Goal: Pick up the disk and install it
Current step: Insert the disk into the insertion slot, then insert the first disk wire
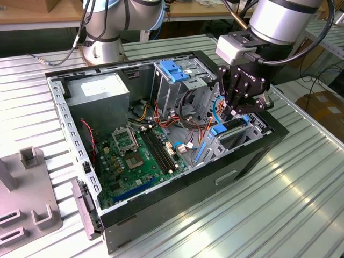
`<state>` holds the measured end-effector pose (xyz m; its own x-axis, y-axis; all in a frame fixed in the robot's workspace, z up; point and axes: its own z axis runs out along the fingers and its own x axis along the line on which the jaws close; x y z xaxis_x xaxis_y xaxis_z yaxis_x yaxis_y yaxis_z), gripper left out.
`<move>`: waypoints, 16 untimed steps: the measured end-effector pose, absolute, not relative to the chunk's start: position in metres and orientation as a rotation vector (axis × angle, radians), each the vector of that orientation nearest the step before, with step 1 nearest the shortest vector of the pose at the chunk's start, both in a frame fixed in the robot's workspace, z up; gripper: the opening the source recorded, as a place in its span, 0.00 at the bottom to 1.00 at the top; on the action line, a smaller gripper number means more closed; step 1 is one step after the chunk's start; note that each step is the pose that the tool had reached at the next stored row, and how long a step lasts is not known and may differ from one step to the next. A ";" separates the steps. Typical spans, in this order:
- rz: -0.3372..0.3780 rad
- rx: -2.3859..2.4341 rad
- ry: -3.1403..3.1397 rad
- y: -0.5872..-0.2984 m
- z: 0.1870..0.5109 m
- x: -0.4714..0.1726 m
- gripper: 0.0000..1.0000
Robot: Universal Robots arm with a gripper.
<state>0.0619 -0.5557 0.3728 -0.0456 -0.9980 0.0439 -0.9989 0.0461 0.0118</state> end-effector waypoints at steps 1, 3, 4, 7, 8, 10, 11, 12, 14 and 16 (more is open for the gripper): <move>0.034 2.142 -2.243 -0.556 0.373 0.062 0.12; 0.034 2.142 -2.243 -0.556 0.373 0.062 0.11; 0.034 2.142 -2.243 -0.556 0.373 0.062 0.11; 0.034 2.142 -2.243 -0.556 0.373 0.062 0.11; 0.034 2.142 -2.243 -0.556 0.373 0.062 0.11; 0.034 2.142 -2.243 -0.556 0.373 0.062 0.11; 0.034 2.142 -2.243 -0.556 0.373 0.062 0.11; 0.034 2.142 -2.243 -0.556 0.373 0.062 0.11; 0.034 2.142 -2.243 -0.556 0.373 0.062 0.11; 0.034 2.142 -2.243 -0.556 0.373 0.062 0.11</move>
